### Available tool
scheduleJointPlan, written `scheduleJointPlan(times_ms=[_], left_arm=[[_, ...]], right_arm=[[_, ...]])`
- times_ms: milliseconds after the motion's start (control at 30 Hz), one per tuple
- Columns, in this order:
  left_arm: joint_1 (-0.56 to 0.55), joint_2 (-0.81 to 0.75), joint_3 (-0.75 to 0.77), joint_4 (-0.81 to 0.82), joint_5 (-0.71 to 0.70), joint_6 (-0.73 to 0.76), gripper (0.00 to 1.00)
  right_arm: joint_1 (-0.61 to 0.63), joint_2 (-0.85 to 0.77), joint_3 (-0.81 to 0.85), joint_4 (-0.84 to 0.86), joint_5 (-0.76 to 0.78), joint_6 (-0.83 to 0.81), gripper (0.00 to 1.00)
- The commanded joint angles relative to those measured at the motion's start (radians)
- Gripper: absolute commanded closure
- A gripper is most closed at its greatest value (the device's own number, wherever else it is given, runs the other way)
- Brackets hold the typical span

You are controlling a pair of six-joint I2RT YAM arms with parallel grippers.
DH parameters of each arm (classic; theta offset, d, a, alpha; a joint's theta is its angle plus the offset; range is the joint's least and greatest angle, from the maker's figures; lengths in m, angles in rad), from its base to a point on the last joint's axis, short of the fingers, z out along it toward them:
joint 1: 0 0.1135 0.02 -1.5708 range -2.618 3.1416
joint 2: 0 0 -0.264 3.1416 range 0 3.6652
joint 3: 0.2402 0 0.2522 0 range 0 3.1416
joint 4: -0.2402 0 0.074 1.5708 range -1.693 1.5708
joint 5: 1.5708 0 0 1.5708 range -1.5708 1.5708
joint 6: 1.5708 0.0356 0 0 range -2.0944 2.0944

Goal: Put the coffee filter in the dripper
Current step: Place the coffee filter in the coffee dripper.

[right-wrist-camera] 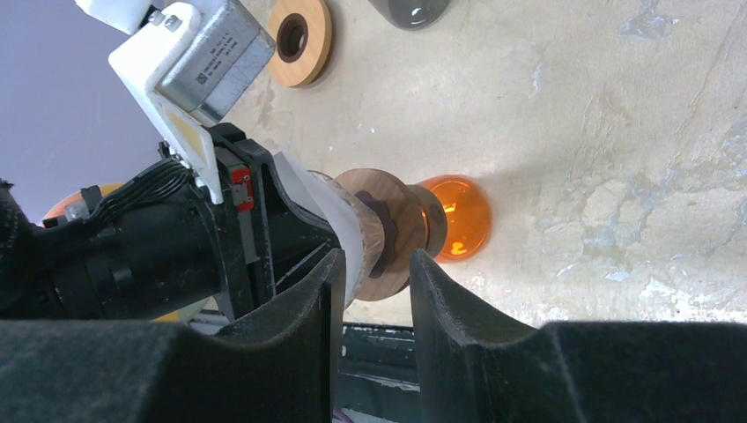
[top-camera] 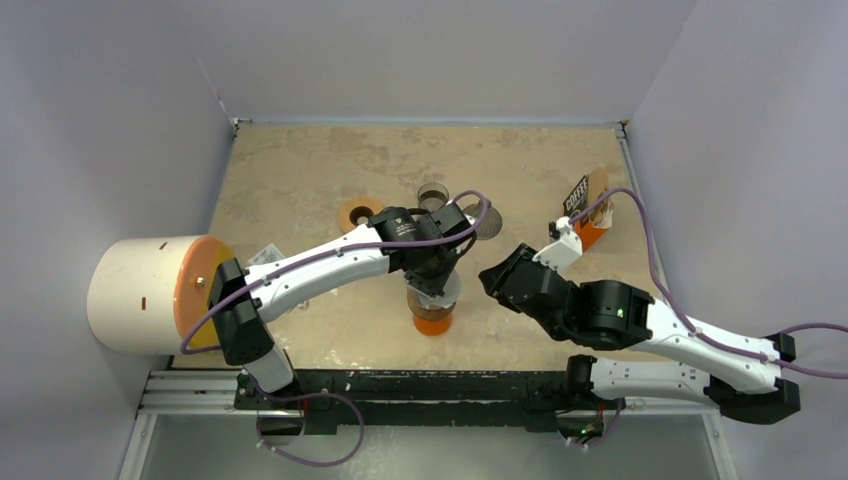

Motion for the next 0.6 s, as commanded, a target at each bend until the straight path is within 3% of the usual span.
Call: scheduleJointPlan(times_ms=[0,367,567], left_arm=[[-0.003,-0.013,-0.027,0.025,-0.01,0.009,1.0],[-0.003,-0.029,-0.068,0.054,0.001,0.003,1.0],[-0.003,-0.031,-0.078,0.067,0.017,0.007,0.81]], right_arm=[[-0.003,-0.009,-0.014,0.005,0.047,0.007,0.64],[-0.002,-0.015,-0.025,0.016,0.045,0.008,0.64],[-0.002,-0.014,-0.026,0.021,0.044,0.007,0.64]])
